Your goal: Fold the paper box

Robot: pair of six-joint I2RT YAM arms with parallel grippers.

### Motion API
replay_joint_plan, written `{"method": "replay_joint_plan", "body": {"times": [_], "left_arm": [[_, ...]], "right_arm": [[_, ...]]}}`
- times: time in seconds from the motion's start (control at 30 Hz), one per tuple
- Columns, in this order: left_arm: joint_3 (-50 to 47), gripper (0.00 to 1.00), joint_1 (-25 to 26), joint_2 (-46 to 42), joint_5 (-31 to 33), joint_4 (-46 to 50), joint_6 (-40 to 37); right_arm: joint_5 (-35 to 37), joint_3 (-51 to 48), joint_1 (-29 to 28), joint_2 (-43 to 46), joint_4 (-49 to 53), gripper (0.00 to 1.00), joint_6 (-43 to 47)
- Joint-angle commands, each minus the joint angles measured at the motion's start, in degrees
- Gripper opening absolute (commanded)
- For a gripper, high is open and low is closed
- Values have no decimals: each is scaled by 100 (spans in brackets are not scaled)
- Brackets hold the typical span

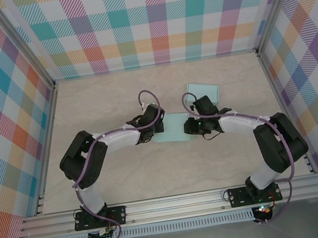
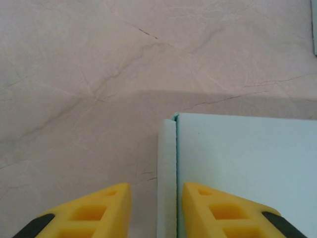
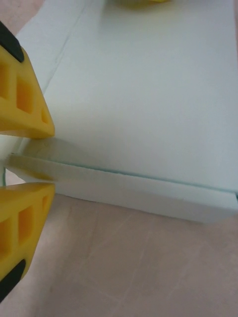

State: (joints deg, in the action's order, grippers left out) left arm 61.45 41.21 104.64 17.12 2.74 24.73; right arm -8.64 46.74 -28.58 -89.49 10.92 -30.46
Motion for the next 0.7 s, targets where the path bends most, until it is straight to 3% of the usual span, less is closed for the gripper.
{"method": "replay_joint_plan", "body": {"times": [0.0,0.2,0.33,0.47,0.53,0.57,0.67], "left_arm": [[-124,33,2,133,-495,306,24],[-298,38,10,-626,-531,444,-19],[-460,48,5,-1471,-285,591,-11],[-917,71,1,-2544,392,617,200],[-1204,94,-19,-3175,958,774,447],[-1338,100,-24,-3500,1200,865,521],[-1741,100,-43,-4376,1721,1095,576]], "right_arm": [[-287,-309,-301,264,390,33,-241],[549,-311,-630,1097,1179,42,-139],[1152,-93,-880,1744,1620,49,255],[1994,105,-1531,2094,1931,55,801],[2566,215,-2022,2073,2066,57,1118],[2855,284,-2280,1993,2122,61,1254],[3473,553,-2898,1498,2310,64,1570]]}}
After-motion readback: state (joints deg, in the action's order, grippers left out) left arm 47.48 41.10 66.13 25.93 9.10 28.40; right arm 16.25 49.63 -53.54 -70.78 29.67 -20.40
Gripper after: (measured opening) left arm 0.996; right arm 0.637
